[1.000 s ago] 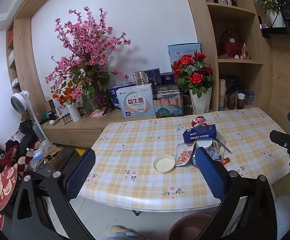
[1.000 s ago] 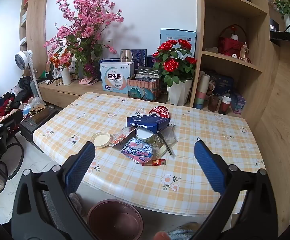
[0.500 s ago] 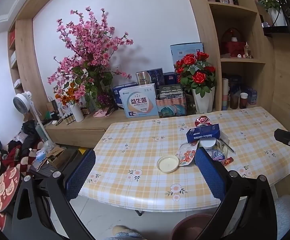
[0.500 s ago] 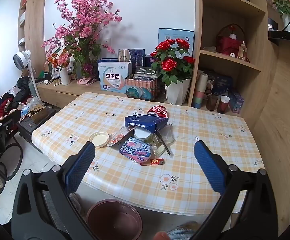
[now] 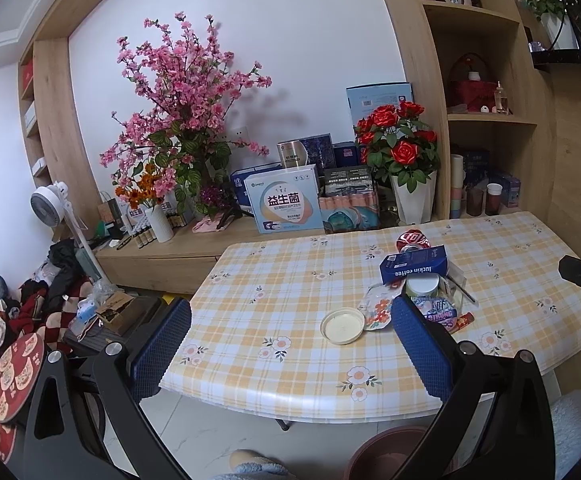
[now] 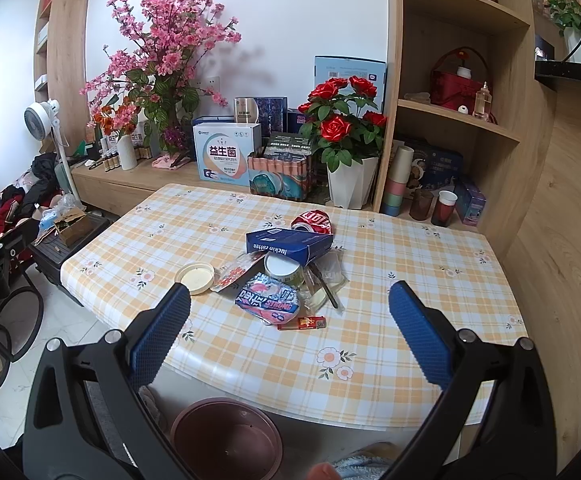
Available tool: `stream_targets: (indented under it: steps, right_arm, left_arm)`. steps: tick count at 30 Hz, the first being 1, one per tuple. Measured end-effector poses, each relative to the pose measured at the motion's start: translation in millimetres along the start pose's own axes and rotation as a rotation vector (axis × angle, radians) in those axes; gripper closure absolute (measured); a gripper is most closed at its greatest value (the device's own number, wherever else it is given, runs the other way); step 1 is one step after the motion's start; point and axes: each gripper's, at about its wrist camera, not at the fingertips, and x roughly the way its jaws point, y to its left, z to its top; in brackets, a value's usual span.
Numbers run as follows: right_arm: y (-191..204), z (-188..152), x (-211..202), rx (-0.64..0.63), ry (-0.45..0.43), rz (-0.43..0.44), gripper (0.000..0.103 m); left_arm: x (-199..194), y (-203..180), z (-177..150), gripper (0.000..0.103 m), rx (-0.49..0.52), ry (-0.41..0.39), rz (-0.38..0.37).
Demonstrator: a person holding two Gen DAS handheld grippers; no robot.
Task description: Collect trash
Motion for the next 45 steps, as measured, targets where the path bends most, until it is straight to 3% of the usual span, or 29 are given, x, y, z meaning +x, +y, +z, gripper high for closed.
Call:
stream_targets:
  steps: [45]
  right_arm:
    - [-6.6, 0.7, -3.7, 0.001, 0.004, -0.018, 0.006]
  left_arm:
    - [-1.3, -4.6, 1.2, 0.005, 0.019, -0.005, 0.009]
